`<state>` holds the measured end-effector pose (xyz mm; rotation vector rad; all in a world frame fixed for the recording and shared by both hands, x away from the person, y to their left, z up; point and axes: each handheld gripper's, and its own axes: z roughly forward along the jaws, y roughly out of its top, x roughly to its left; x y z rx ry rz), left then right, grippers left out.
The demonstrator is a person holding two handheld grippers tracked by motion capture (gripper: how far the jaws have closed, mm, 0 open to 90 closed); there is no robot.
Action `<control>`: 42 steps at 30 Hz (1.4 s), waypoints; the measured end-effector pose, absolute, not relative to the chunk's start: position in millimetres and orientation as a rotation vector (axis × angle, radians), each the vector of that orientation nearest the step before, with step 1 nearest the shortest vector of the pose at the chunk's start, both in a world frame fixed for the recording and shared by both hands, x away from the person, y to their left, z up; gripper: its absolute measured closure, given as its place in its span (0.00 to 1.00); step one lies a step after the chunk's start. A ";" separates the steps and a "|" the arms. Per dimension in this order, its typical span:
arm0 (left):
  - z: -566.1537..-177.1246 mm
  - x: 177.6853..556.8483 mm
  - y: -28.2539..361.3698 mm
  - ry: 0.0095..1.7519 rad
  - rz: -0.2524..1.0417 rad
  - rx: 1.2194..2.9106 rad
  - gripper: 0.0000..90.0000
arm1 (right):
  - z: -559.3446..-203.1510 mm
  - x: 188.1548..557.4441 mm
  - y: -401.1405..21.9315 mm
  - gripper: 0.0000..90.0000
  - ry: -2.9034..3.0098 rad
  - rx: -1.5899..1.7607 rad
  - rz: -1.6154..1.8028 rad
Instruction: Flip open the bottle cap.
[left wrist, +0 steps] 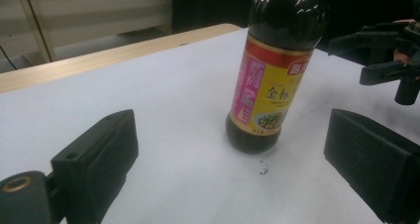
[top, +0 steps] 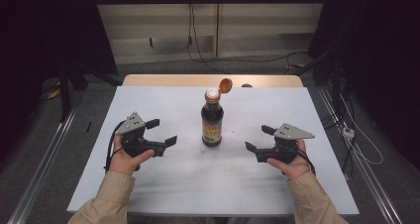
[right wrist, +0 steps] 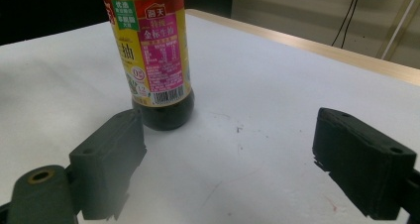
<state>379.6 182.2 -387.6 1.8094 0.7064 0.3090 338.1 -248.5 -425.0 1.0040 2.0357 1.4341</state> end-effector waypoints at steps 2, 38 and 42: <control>-388.4 379.2 183.9 0.708 0.309 1.812 0.07 | -425.5 337.1 -250.1 0.14 2.036 1.007 1.431; -402.8 368.1 209.8 0.738 0.330 1.832 0.07 | -429.5 318.8 -280.2 0.14 1.992 1.053 1.413; -403.9 367.0 211.1 0.740 0.333 1.835 0.07 | -430.5 316.6 -281.4 0.14 1.991 1.056 1.409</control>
